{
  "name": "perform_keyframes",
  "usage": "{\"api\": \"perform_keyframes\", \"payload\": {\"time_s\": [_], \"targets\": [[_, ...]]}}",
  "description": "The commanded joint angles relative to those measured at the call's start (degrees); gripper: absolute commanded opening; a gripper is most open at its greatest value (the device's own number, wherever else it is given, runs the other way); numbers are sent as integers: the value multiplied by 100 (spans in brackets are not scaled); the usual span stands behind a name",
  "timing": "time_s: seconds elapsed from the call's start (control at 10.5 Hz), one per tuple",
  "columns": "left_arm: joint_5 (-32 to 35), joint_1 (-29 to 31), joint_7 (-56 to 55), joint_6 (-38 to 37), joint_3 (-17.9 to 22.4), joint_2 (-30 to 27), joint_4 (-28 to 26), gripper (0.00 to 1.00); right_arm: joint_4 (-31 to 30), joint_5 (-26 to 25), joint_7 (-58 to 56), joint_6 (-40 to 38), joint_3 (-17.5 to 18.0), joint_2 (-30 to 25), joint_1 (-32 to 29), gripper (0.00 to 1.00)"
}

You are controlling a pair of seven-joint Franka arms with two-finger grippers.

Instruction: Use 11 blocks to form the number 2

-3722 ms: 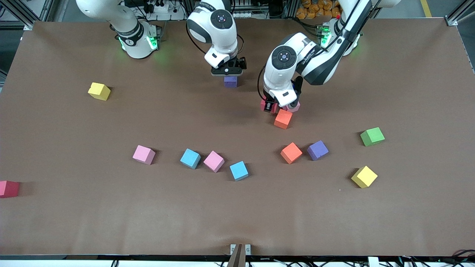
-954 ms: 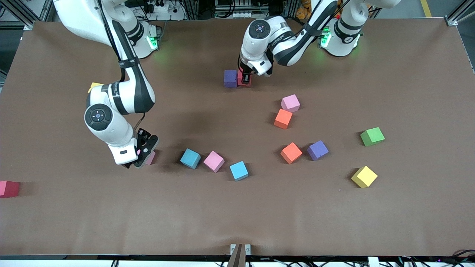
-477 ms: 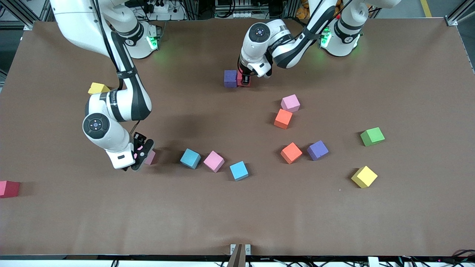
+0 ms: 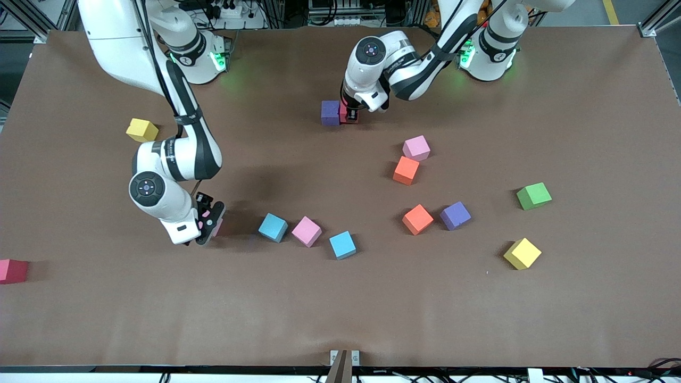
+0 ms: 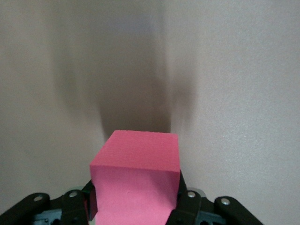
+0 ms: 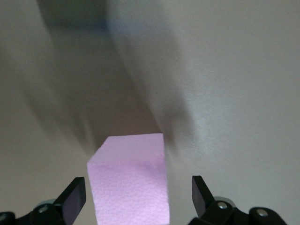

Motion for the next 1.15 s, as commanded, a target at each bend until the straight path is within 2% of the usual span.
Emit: {"api": "perform_keyframes", "payload": {"time_s": [0.0, 0.57, 0.95, 1.05], "targets": [[-38, -80, -173, 49, 2, 90, 120, 0, -79, 276, -354, 18, 123, -63, -152, 100], [-20, -212, -208, 49, 55, 380, 234, 0, -71, 285, -381, 281, 123, 121, -213, 100], [76, -221, -208, 32, 274, 494, 409, 0, -71, 425, -363, 272, 132, 139, -204, 100], [76, -221, -208, 23, 283, 512, 427, 0, -71, 416, -363, 264, 141, 139, -204, 94]]}}
